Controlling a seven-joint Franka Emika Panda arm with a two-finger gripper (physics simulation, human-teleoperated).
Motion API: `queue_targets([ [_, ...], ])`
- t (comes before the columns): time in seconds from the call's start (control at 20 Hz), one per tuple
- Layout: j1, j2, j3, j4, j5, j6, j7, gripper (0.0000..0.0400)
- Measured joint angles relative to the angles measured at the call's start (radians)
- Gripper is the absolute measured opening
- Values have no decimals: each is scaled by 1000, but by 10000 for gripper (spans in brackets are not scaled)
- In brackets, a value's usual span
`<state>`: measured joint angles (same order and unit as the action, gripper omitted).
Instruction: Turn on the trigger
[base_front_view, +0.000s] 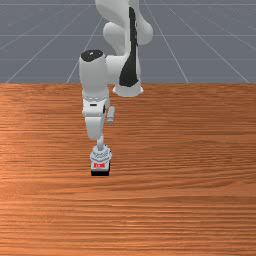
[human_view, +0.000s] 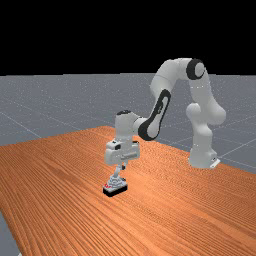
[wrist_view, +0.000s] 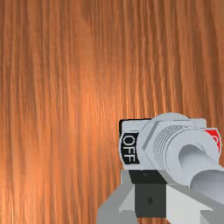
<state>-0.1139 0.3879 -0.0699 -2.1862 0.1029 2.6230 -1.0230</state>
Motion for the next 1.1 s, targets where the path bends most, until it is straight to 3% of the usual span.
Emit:
queue_targets([
  [0.2,4,3,-12,9,-15,-15,13,0],
  [0.3,-29,-4,24,-18,38,84,-37,0],
  [0.5,-30,39,16,77,27,49,-23,0],
  [0.65,-24,78,8,166,-6,-61,-39,0],
  [0.75,-32,91,16,190,25,-78,-22,3],
  [0.8,-10,100,-5,209,-10,-106,12,0],
  [0.95,-7,78,-11,179,-19,-127,15,0],
  [1.0,15,49,-34,115,-52,-40,44,0],
  [1.05,-7,44,-14,122,-21,-99,12,0],
  [1.1,-9,28,-13,93,-19,-77,7,0],
])
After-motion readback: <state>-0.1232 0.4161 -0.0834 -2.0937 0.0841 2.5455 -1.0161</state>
